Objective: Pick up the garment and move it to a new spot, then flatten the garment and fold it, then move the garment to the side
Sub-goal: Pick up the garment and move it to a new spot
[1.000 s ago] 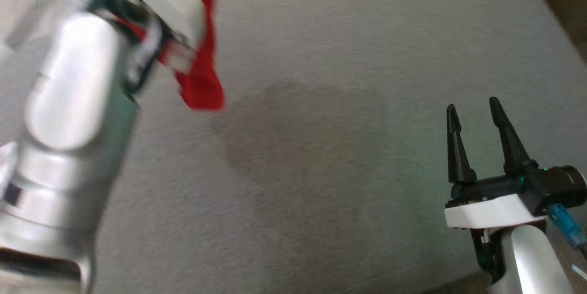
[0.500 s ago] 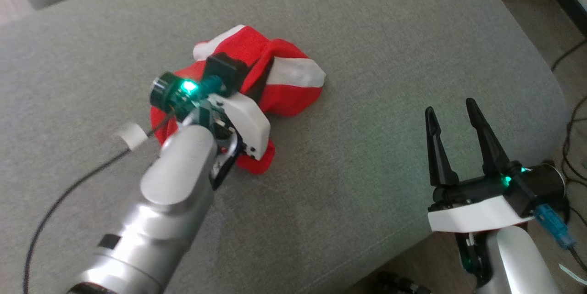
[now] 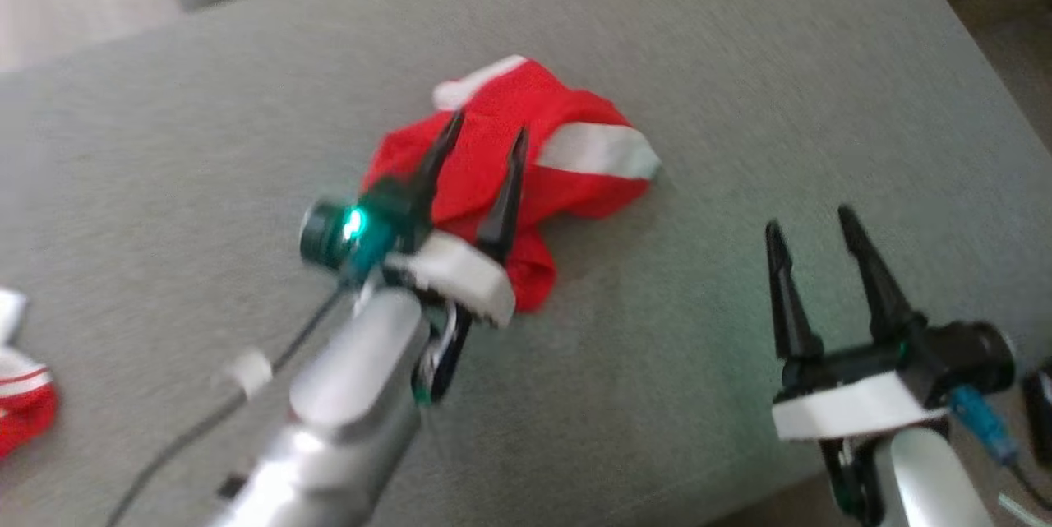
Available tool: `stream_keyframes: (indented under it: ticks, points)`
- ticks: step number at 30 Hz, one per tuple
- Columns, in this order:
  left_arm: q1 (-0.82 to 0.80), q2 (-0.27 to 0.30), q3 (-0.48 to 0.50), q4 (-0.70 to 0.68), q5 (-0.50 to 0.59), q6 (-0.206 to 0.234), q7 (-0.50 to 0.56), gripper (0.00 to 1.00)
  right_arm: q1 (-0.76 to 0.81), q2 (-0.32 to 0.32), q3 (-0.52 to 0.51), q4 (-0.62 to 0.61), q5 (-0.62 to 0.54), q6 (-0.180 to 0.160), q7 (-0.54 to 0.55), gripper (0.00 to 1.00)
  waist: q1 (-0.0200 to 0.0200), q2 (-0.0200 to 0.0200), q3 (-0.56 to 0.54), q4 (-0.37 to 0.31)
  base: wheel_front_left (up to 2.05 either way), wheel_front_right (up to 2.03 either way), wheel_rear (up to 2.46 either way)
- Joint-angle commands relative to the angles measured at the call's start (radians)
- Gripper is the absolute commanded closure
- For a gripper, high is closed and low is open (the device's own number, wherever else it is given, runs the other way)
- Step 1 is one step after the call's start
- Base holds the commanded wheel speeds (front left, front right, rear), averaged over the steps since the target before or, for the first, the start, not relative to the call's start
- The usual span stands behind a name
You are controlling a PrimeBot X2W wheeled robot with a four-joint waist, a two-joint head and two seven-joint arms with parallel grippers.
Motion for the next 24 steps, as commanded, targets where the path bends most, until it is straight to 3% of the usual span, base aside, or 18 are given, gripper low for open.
stream_keyframes:
  ticks: [1, 6, 12, 18, 24]
  points:
    - [0.009, 0.005, 0.021, -0.039, -0.01, 0.02, -0.019, 0.0, 0.01, -0.005, 0.02, -0.022, -0.011, 0.007, -0.002, 0.0, 0.0, 0.0, -0.086, 0.082, 0.0, 0.0, 0.0]
    - [0.15, 0.011, 0.077, -0.095, -0.028, 0.088, -0.052, 0.0, 0.053, -0.005, 0.006, -0.002, -0.025, 0.007, -0.002, 0.0, 0.0, 0.0, -0.194, 0.165, 0.0, 0.0, 0.0]
    - [0.376, 0.036, 0.248, -0.295, 0.036, 0.154, -0.055, 0.0, 0.102, -0.005, -0.033, 0.006, -0.019, 0.007, -0.002, 0.0, 0.0, 0.0, -0.259, 0.233, 0.0, 0.0, 0.0]
    - [0.6, 0.04, 0.36, -0.461, 0.137, 0.167, -0.055, 0.0, 0.144, -0.005, -0.057, 0.004, -0.014, 0.007, -0.002, 0.0, 0.0, 0.0, -0.295, 0.274, 0.0, 0.0, 0.0]
    - [0.764, 0.022, 0.401, -0.554, 0.21, 0.144, -0.055, 0.0, 0.201, -0.005, -0.06, 0.013, -0.018, 0.007, -0.002, 0.0, 0.0, 0.0, -0.335, 0.3, 0.0, 0.0, 0.0]
